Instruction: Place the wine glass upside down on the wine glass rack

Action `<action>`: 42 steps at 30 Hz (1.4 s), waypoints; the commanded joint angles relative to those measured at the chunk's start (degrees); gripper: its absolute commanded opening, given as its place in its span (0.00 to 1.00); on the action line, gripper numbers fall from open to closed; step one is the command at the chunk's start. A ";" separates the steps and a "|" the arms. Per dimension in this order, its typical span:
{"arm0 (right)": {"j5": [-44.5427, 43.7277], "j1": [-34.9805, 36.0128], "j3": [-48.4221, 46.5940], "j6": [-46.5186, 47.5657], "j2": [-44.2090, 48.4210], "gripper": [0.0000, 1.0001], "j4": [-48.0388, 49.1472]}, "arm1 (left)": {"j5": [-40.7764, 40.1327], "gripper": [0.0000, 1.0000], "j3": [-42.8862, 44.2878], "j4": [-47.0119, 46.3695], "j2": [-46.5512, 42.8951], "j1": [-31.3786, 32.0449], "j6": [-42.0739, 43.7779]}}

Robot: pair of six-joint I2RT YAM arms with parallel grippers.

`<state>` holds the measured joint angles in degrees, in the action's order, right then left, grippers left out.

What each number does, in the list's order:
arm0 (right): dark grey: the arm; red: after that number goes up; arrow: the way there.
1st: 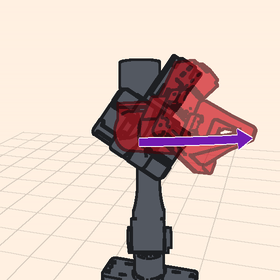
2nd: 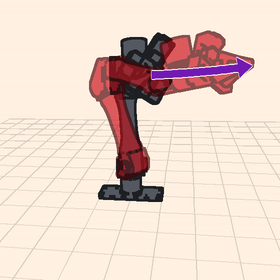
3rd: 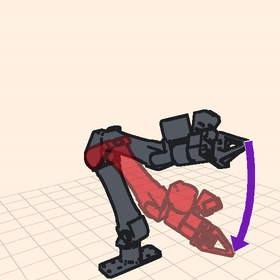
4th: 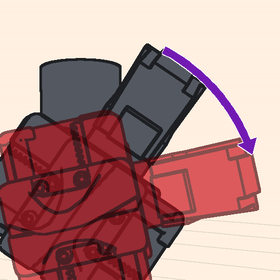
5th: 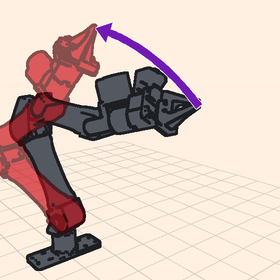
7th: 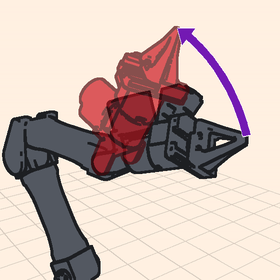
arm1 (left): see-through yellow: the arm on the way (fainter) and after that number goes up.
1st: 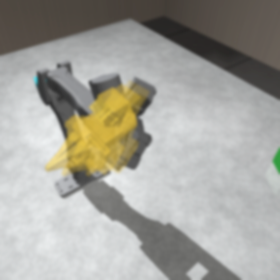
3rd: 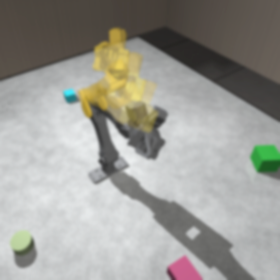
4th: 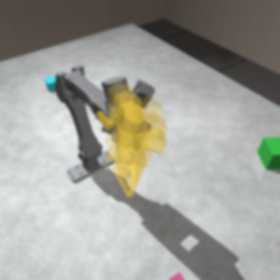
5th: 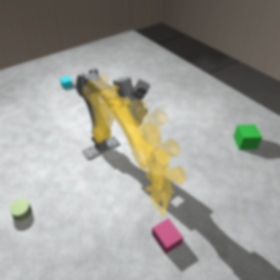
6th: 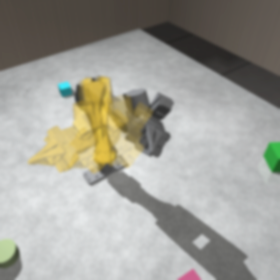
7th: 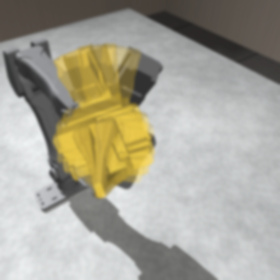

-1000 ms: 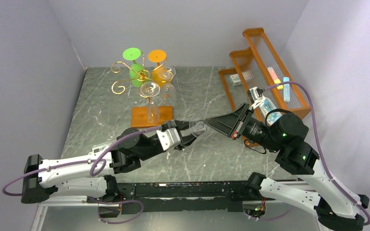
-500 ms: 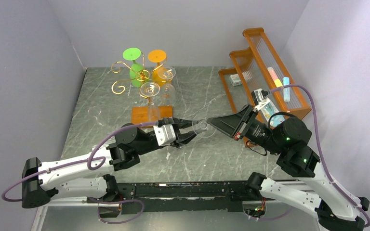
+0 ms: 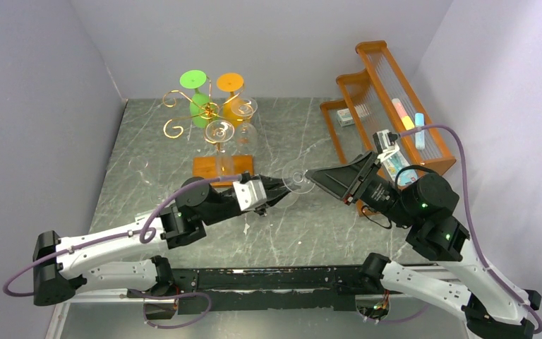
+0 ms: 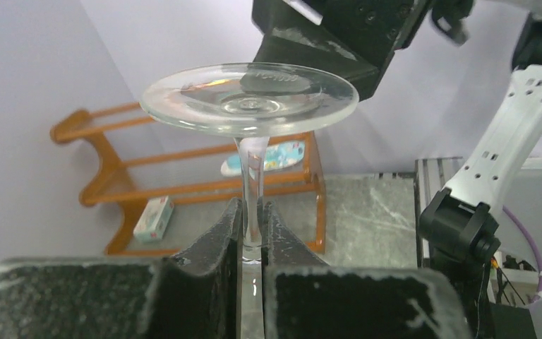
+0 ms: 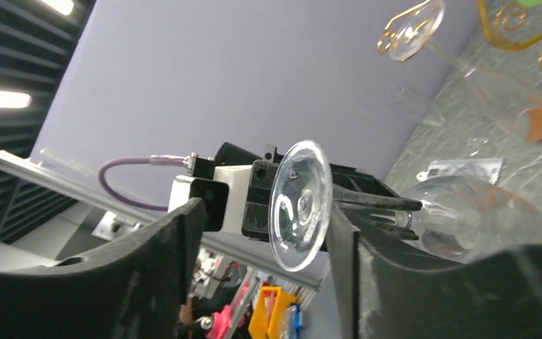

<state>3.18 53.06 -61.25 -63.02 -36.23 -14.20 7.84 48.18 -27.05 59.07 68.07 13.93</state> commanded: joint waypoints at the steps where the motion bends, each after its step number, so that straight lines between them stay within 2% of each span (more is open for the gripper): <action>1: -5.05 0.12 -0.18 4.05 1.37 0.71 0.44 | -6.41 0.05 4.90 11.39 -0.30 -1.20 -2.69; 7: -16.28 0.20 0.49 7.26 2.38 0.76 -4.24 | -12.13 0.05 8.64 30.06 -5.31 -4.21 -6.16; 11: -21.80 0.19 1.09 8.54 2.57 0.77 -5.42 | -15.99 0.05 12.01 36.14 -8.80 -8.10 -8.38; 17: -22.52 0.20 1.09 9.07 0.47 0.77 -4.22 | -14.96 0.05 25.89 46.63 -3.05 -14.36 -11.81; 22: -23.09 0.12 0.63 9.33 0.72 0.77 -4.75 | -3.34 0.05 33.48 52.04 1.52 -21.48 -13.58; 25: -23.85 0.17 1.27 9.03 1.84 0.76 -5.22 | -2.48 0.05 35.72 53.61 3.31 -25.97 -16.11; 27: -24.25 0.16 1.56 8.95 2.26 0.76 -5.67 | 1.02 0.05 37.45 53.97 4.43 -30.40 -17.15; 33: -24.57 0.20 1.05 9.03 2.47 0.76 -7.15 | 15.87 0.05 45.88 56.56 8.61 -43.56 -19.69; 36: -24.84 0.14 1.46 9.15 2.72 0.76 -6.84 | 26.27 0.05 50.84 57.88 11.45 -51.17 -22.17; 40: -25.31 0.12 1.50 9.35 2.81 0.76 -7.58 | 41.81 0.05 50.76 51.92 13.68 -60.13 -29.10; 42: -25.96 0.19 1.32 9.51 3.06 0.76 -8.14 | 44.37 0.05 49.89 50.98 14.00 -62.87 -30.04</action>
<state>-20.40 53.06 -60.31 -54.13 -34.09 -20.60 36.93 97.95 27.97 72.14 9.67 -10.26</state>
